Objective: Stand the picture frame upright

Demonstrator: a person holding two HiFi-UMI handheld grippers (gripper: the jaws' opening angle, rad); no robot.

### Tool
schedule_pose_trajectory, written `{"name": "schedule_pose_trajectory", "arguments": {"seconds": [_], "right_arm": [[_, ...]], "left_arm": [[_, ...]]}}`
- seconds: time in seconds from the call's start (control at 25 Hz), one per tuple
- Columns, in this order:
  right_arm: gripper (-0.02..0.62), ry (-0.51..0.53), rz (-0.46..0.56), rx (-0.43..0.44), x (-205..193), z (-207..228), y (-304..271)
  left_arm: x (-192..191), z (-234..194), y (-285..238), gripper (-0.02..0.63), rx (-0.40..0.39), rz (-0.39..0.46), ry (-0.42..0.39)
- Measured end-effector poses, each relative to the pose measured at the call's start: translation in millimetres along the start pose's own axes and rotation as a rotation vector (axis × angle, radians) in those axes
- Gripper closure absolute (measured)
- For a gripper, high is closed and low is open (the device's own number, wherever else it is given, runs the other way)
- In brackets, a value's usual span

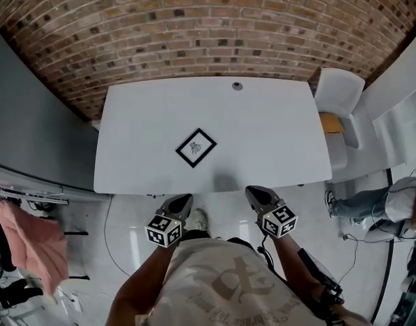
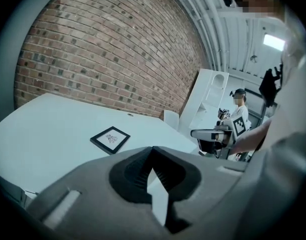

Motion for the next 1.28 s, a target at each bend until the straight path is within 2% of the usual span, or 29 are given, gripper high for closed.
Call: {"name": "schedule_pose_trajectory", "arguments": {"seconds": [0.24, 0.48, 0.88, 1.28], "right_arm": [[0.589, -0.019, 0.005, -0.033, 16, 11, -27], [0.589, 0.008, -0.003, -0.035, 36, 13, -54], [0.588, 0.041, -0.083, 0.002, 43, 18, -90], [0.588, 0.059, -0.15, 0.085, 49, 45, -125]], "left_arm": [[17, -26, -16, 0.603, -0.022, -0.002, -0.003], [29, -49, -17, 0.603, -0.018, 0.015, 0.01], [28, -68, -2, 0.603, 0.058, 0.057, 0.098], [27, -73, -11, 0.603, 0.148, 0.07, 0.164]]}}
Point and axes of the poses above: the fingertips, and each gripper's own axes: y backward along the fingers, z to its right, x out of its top, the point moved 6 cm from there along y, backward along the fingers, and after that the axes turned 2 degrees about z, right-handed, at the moved point
